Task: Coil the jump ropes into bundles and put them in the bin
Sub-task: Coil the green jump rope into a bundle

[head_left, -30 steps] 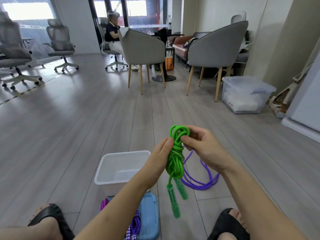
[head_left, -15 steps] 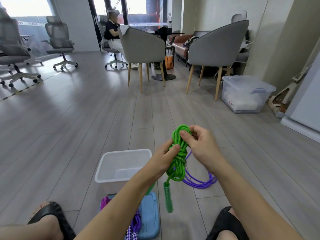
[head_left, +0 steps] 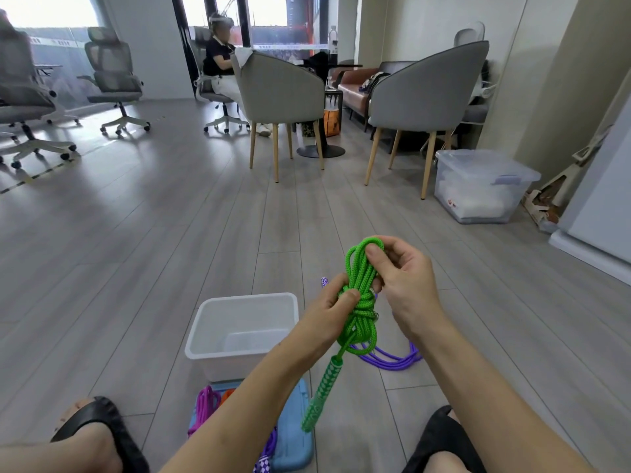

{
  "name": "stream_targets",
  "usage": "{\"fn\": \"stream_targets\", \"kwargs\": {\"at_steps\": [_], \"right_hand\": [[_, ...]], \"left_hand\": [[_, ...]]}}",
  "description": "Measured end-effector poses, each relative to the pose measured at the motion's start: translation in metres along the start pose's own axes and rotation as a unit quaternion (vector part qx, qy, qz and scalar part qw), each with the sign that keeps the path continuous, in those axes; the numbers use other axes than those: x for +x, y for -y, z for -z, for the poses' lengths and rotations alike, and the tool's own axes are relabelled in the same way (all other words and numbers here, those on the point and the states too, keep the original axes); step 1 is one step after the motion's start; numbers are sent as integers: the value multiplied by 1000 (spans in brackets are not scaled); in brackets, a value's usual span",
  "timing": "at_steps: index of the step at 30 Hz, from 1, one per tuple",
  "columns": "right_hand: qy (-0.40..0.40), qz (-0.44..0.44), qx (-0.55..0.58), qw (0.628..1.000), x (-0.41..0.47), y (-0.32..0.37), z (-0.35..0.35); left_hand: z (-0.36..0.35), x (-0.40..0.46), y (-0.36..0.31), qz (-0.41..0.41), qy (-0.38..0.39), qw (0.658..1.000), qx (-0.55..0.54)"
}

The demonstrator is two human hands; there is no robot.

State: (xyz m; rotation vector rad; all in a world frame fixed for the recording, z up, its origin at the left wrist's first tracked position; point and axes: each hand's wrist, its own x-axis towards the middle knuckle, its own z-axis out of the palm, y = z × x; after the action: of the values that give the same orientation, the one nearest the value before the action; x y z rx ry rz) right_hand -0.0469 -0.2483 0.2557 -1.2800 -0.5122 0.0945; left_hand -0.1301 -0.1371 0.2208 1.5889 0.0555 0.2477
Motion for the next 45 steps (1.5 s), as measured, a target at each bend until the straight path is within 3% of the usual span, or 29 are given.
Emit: {"fn": "stream_targets", "kwargs": {"at_steps": [4,7,13,18,24,26,30,36,42,45], "right_hand": [[86,-9,-15,996,6,-3,4],[115,2,-93,989,4,-10,9],[160,14,-258,953,7,-7,14],[212,-114,-115,964,10,5,27],[216,-100,-170,956,8,10,33],[202,-95,-138,965,7,10,28],[155,-135,44,978,6,4,17],[109,-109,-1,988,-6,-7,5],[94,-116,58,987,-6,-21,-2],[135,-116,-5,984,-8,-36,0]], "left_hand": [[4,-3,2,-17,-69,997,-10],[8,0,5,-3,-112,994,-9],[15,0,3,20,-89,996,18],[24,3,-1,28,-16,996,78],[21,2,-4,13,6,995,95],[21,3,-6,14,-2,997,71],[20,4,-8,5,-1,999,47],[18,-2,7,12,20,999,26],[19,-15,17,5,-25,1000,-8],[21,-24,26,56,-102,991,-63]]}}
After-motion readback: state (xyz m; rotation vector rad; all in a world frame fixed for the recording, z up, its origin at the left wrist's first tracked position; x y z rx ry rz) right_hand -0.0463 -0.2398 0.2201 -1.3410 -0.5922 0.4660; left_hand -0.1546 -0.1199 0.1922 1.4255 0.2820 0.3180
